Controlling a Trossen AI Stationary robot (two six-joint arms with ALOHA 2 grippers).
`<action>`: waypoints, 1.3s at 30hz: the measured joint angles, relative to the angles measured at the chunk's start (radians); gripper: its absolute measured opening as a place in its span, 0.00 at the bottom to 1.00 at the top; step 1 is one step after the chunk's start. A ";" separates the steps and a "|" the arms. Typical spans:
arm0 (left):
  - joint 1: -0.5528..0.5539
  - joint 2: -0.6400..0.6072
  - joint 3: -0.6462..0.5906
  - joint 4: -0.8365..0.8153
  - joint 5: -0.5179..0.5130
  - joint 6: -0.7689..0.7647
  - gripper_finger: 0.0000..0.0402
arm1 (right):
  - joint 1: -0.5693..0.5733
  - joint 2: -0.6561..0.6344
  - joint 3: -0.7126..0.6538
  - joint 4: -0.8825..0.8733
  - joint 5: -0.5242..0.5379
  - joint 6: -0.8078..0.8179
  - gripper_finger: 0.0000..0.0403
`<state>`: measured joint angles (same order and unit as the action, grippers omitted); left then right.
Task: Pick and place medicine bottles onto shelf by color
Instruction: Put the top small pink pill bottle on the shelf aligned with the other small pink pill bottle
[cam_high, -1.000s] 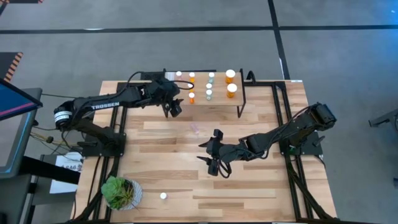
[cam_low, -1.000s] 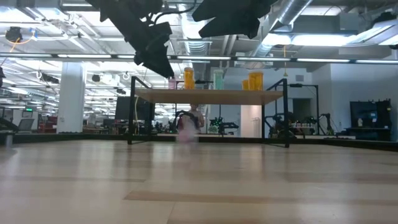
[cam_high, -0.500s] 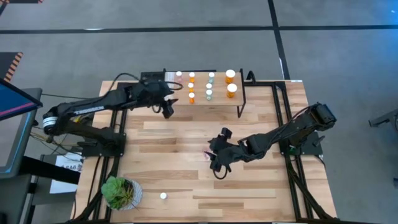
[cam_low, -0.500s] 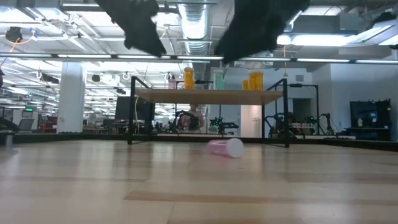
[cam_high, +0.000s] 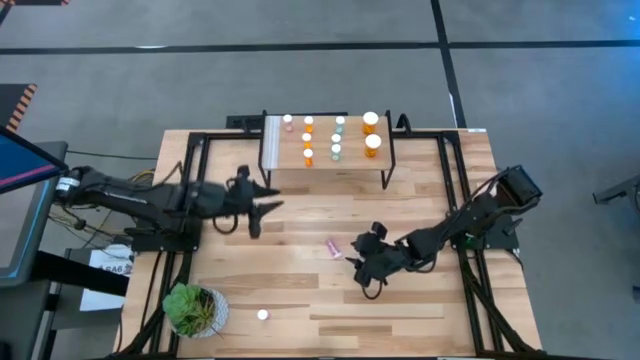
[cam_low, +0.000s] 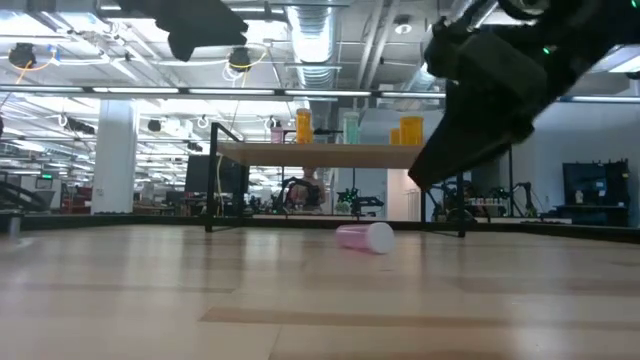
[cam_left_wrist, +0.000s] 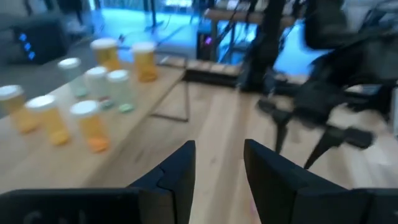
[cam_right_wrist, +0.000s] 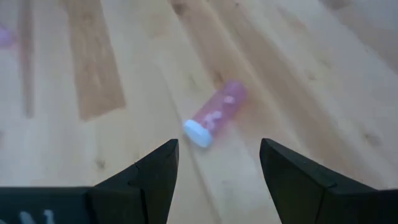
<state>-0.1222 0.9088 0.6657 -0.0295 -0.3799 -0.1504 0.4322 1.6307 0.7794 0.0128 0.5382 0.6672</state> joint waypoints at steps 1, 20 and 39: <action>-0.031 0.001 -0.024 0.048 -0.025 -0.001 0.31 | -0.001 0.012 -0.017 0.057 -0.009 0.012 0.62; -0.192 0.131 -0.114 0.279 -0.222 -0.016 0.30 | -0.013 0.355 0.115 0.238 0.104 0.013 0.62; -0.191 0.336 -0.106 0.290 -0.046 0.040 0.30 | -0.047 0.371 0.177 0.155 0.114 0.014 0.51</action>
<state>-0.3130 1.2451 0.5598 0.2601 -0.4263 -0.1103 0.3847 2.0018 0.9565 0.1674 0.6521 0.6815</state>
